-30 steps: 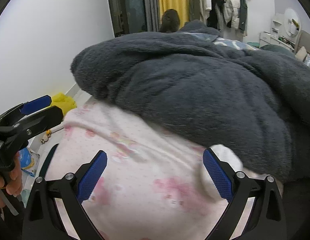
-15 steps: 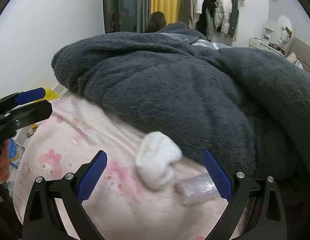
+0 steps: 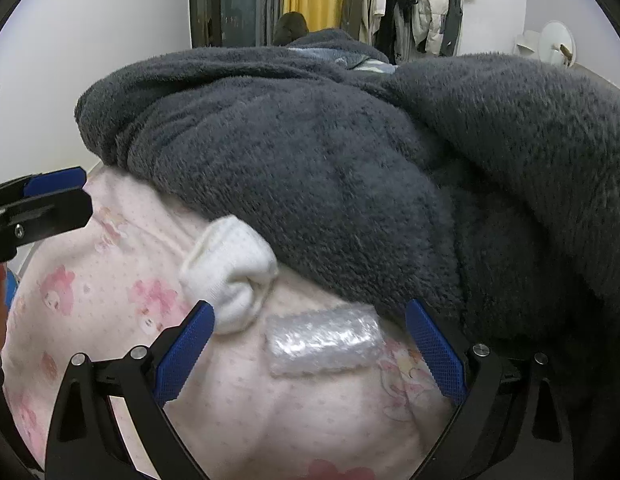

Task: Collect trash
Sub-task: 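Close the right gripper on the bubble wrap while the left gripper grasps the white sock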

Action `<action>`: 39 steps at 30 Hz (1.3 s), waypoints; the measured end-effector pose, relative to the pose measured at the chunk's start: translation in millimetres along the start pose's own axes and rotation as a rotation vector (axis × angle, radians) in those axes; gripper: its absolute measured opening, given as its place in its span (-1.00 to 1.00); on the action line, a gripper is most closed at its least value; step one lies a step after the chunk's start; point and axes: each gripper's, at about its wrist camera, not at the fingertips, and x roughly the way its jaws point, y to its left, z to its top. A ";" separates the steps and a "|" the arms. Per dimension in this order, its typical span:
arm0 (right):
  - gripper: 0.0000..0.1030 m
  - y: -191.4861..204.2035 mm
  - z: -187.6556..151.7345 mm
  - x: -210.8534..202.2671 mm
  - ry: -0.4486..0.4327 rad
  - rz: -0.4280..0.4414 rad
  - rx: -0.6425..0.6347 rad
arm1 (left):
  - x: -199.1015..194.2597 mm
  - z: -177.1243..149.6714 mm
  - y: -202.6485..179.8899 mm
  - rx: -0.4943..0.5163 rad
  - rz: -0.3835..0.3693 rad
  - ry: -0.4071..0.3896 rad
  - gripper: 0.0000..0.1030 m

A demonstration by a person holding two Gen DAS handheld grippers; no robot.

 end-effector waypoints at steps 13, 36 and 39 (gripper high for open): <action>0.57 -12.8 -15.3 6.5 0.017 0.037 -0.009 | 37.4 -7.5 -21.8 -0.081 -0.114 0.082 0.90; 0.12 -10.8 -25.6 -4.6 0.033 0.050 -0.026 | 76.0 -23.6 -46.3 -0.122 -0.175 0.162 0.03; 0.12 -10.7 -27.1 -4.2 0.039 0.046 -0.023 | 74.3 -23.3 -45.5 -0.119 -0.166 0.156 -0.14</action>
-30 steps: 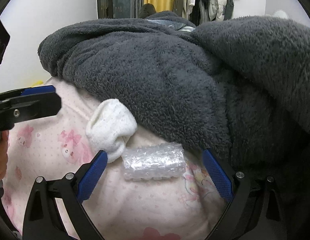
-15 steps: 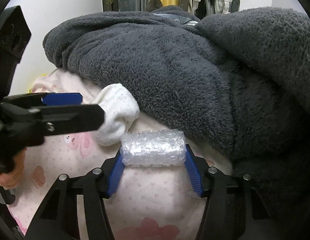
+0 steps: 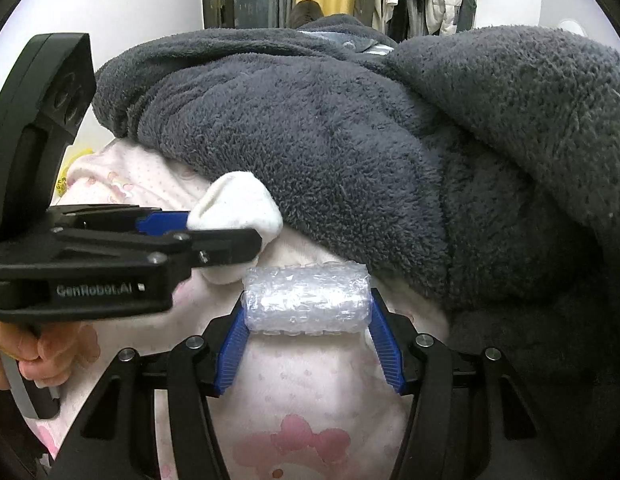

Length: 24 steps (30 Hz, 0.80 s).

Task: Collect trash
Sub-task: 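Close the right gripper on the bubble wrap while the left gripper grasps the white sock, then lift and carry the sock with the left gripper and bubble wrap with the right over the bin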

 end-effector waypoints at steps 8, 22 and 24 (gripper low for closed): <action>0.12 -3.9 -1.9 -5.3 0.012 -0.009 0.033 | -15.3 -0.2 4.2 0.033 0.040 -0.032 -0.22; 0.12 4.2 19.0 -24.2 -0.006 0.046 0.157 | -65.8 -6.8 11.1 0.179 0.170 -0.096 -0.24; 0.12 8.0 22.7 -27.1 -0.010 0.055 0.167 | -71.5 -3.6 15.2 0.184 0.178 -0.106 -0.24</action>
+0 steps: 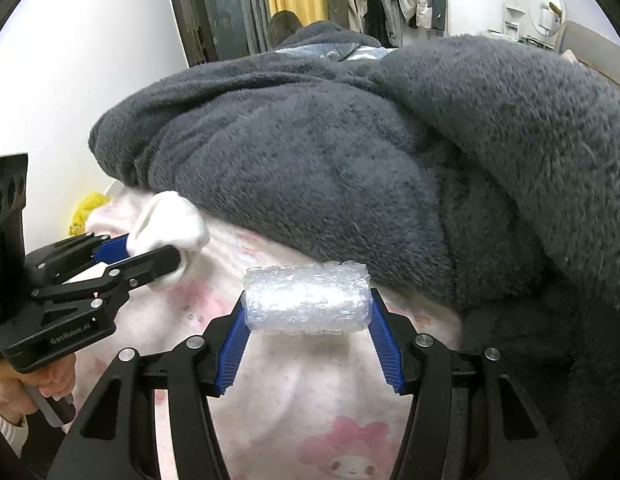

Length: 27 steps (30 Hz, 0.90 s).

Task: Collect trash
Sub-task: 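Lift and carry the sock with the left gripper and bubble wrap with the right over the bin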

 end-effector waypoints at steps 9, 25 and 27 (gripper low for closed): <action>0.12 27.5 23.1 1.8 -0.007 0.067 0.049 | -29.8 -2.8 35.5 0.026 0.069 -0.028 -0.24; 0.12 118.8 50.9 39.4 0.020 0.238 0.053 | -74.1 -25.5 107.9 0.022 0.154 -0.032 -0.24; 0.12 132.2 53.2 47.5 0.038 0.252 0.046 | -78.1 -30.6 120.0 0.011 0.167 -0.023 -0.24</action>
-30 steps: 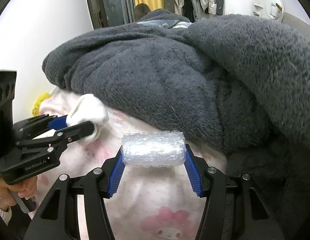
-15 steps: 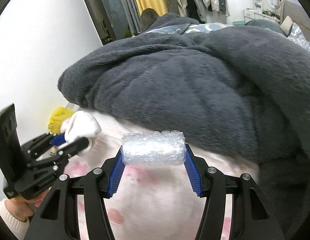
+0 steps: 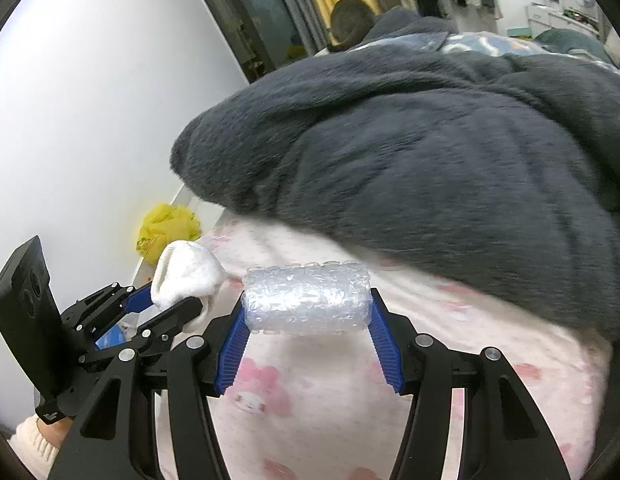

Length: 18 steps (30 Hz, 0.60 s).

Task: Collect trash
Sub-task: 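Lift and carry the sock with the left gripper and bubble wrap with the right over the bin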

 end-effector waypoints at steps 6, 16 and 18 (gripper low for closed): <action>0.12 35.0 6.8 30.1 0.040 0.026 -0.038 | -1.8 -10.2 34.2 -0.037 0.043 0.051 -0.24; 0.12 89.0 10.8 63.5 0.078 0.064 -0.116 | -8.7 -33.6 94.2 -0.126 0.084 0.138 -0.24; 0.12 101.0 10.0 70.4 0.085 0.071 -0.134 | -9.1 -40.7 107.1 -0.150 0.089 0.160 -0.24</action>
